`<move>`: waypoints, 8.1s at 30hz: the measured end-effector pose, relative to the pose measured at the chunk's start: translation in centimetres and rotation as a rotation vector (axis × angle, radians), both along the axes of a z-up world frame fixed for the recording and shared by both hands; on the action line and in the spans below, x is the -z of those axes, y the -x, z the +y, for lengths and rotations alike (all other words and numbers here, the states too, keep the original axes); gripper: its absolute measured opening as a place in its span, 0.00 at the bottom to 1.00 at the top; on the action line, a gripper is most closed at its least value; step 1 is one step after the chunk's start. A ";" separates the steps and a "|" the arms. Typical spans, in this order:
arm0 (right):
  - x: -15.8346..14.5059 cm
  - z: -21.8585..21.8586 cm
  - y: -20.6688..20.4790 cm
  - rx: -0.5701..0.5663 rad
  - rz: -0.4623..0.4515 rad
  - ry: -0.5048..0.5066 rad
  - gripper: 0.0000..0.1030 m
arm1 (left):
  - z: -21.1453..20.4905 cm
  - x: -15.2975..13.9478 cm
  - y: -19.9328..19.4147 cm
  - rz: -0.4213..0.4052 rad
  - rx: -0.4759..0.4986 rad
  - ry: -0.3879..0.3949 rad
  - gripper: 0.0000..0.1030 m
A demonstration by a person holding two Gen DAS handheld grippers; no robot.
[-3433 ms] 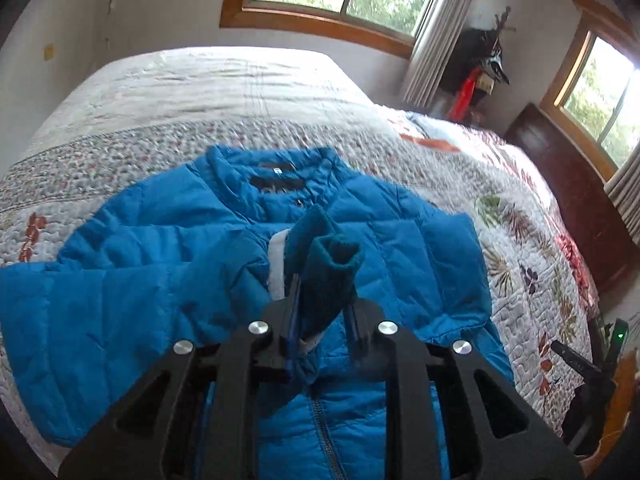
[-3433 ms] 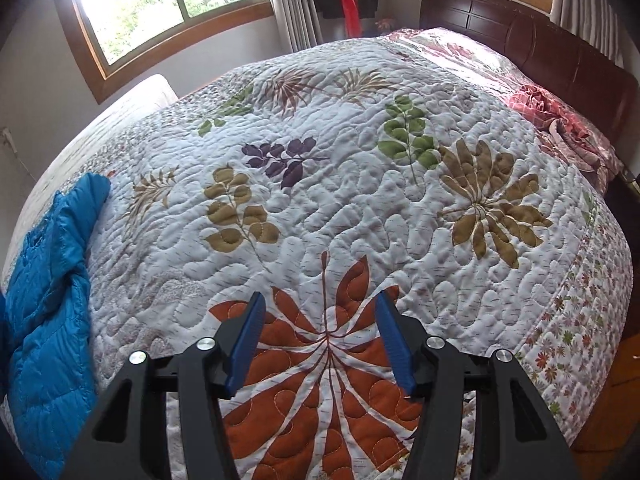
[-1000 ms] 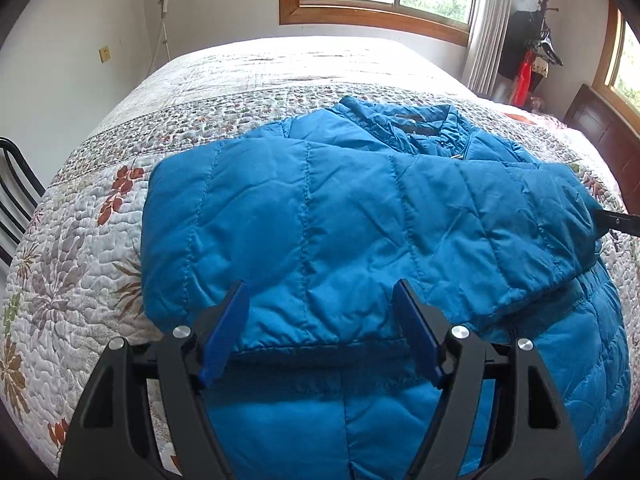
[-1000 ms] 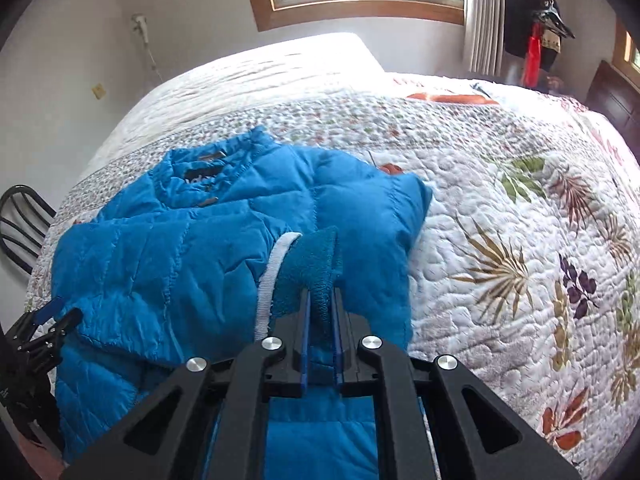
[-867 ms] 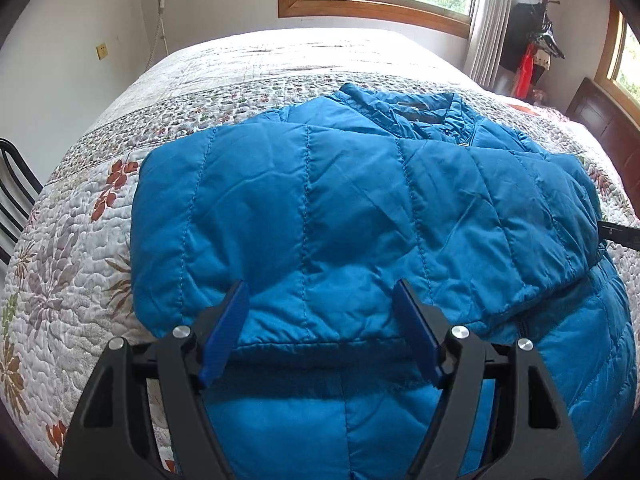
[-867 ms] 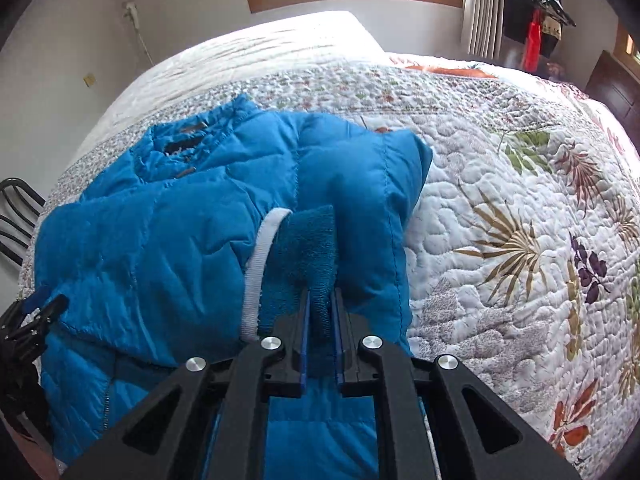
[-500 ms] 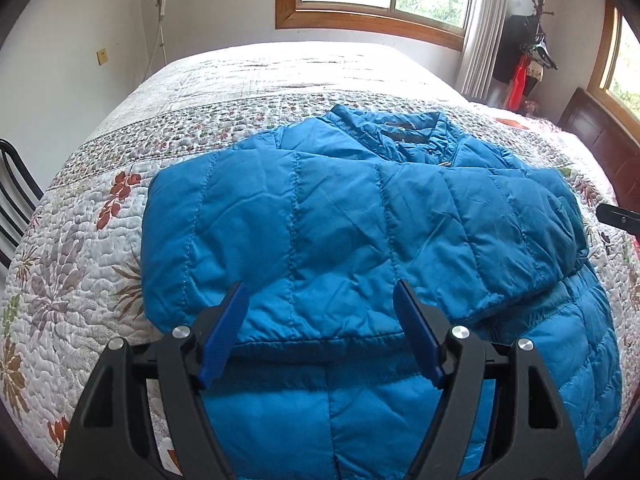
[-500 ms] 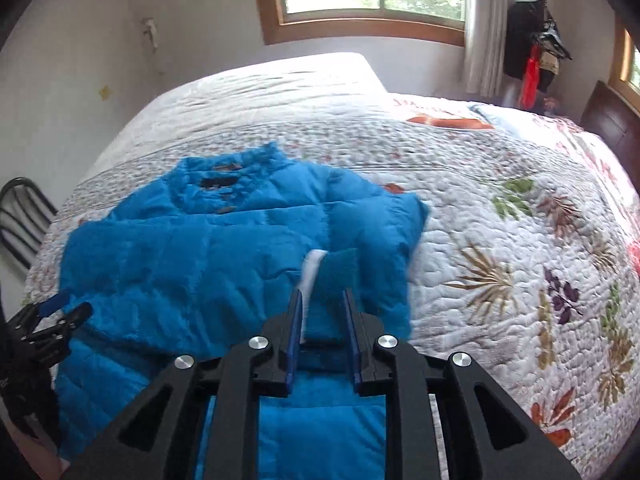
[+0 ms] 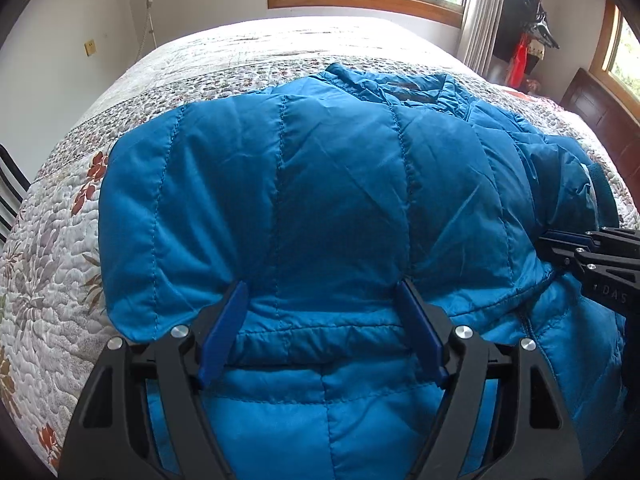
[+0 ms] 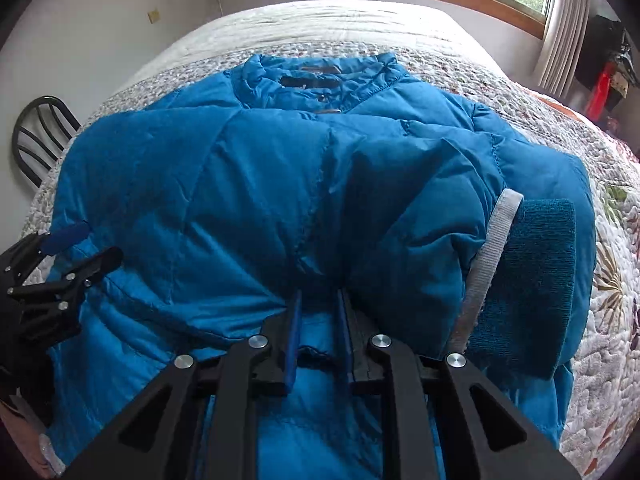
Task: Fold large clothes
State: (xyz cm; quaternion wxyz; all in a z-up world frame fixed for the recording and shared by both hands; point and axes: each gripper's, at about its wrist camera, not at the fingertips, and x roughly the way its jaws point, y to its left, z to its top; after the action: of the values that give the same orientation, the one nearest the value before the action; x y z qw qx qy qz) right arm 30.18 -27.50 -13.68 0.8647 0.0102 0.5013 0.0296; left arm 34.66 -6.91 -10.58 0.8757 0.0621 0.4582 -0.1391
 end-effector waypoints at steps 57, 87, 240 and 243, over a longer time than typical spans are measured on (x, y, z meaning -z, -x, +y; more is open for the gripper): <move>-1.3 -5.5 32.6 0.115 -0.126 -0.149 0.70 | 11.6 -0.9 28.0 0.034 -0.101 0.003 0.89; 1.7 -6.9 32.9 0.119 -0.082 -0.234 0.69 | 14.9 1.5 26.4 0.187 -0.147 0.257 0.93; -1.1 -2.5 2.4 0.046 -0.060 -0.171 0.12 | -1.6 -0.7 1.5 -0.007 0.037 0.124 0.37; -2.8 -2.4 4.0 0.041 -0.109 -0.195 0.14 | -1.9 -2.5 2.9 -0.029 0.022 0.111 0.37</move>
State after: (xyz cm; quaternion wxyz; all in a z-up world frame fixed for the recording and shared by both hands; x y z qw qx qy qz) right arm 26.23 -29.91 -10.86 0.8860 0.1027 0.4480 0.0611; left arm 31.71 -8.79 -8.11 0.8828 0.0206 0.4364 -0.1728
